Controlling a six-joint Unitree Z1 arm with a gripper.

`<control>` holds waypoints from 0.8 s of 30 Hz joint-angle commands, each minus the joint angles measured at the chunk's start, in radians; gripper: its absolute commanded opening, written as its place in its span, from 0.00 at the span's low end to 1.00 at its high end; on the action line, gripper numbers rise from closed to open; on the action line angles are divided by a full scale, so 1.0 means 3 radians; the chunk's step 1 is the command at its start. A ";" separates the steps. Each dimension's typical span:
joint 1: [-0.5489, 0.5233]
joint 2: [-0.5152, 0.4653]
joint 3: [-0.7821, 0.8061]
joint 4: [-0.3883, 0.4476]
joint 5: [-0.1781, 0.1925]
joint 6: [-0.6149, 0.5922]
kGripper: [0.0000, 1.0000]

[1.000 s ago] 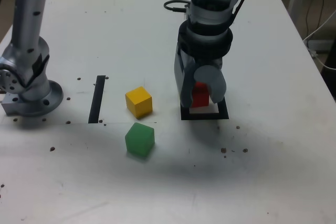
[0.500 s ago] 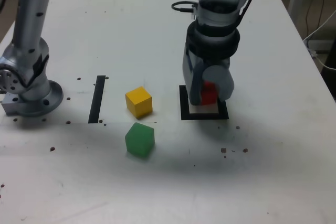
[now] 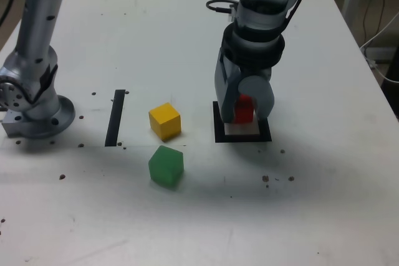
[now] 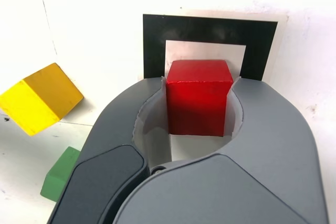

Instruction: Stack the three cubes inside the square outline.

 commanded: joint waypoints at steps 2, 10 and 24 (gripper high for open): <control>0.0008 -0.0020 -0.0015 0.0023 -0.0035 0.0023 0.31; 0.0008 -0.0002 -0.0010 0.0030 -0.0162 0.0090 0.73; 0.0018 -0.0062 -0.0016 0.0118 -0.0046 0.0091 0.99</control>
